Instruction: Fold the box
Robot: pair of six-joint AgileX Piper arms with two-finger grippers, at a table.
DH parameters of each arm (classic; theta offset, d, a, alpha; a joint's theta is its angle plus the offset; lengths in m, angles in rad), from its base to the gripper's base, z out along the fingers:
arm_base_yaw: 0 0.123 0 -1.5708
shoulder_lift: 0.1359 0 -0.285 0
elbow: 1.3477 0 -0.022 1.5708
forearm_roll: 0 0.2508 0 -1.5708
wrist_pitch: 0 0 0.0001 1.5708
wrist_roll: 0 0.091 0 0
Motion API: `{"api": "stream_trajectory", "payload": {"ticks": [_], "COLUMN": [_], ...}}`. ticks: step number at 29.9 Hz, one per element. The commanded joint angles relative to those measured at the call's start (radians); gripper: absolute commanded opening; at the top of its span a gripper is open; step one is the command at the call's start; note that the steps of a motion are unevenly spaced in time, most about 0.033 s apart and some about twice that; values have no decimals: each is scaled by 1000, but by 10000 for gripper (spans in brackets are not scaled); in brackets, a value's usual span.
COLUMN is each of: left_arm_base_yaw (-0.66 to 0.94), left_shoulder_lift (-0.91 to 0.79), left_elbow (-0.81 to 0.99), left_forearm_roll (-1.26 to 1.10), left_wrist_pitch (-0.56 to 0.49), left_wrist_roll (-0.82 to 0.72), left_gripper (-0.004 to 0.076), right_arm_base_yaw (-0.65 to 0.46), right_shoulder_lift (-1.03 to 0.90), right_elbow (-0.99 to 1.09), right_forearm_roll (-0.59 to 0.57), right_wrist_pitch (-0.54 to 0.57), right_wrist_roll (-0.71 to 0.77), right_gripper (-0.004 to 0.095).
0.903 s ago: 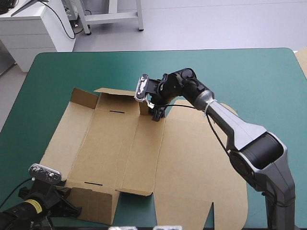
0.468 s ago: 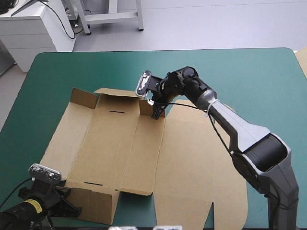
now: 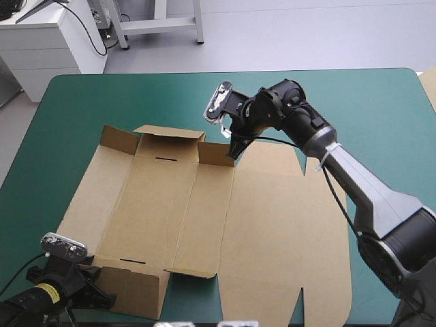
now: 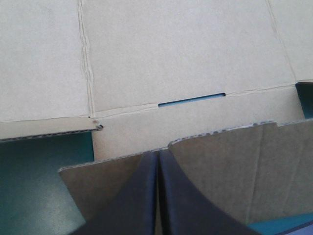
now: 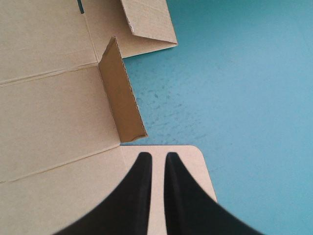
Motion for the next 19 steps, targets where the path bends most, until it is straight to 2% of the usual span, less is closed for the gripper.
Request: {"api": "stream_trajectory", "payload": {"ticks": [1,7,9,16,19], "left_arm_base_yaw": [0,0,0,0,0], "left_shoulder_lift": [8,8,8,53,107], "left_elbow": [-30,-41,-62,-210,-281], "left_forearm_roll": [-2,4,12,91,112], "left_wrist_pitch": [-47,-83,-94,-65,-61], "left_wrist_roll": [-5,-5,-3,-1,-1], "left_gripper": [-8,-8,-8,-8,-8], "right_arm_base_yaw": [-5,-7,-31,-178,-234], "right_shoulder_lift": [-104,-156,-172,-201,-231], "right_elbow": [-35,-30,-22,-22,-15], "right_forearm_roll": [-13,-114,-113,17,58], "right_wrist_pitch": [15,90,92,193,198], "right_wrist_roll": [58,218,250,285,278], "right_gripper": [-19,-19,-19,-19,-19]}}
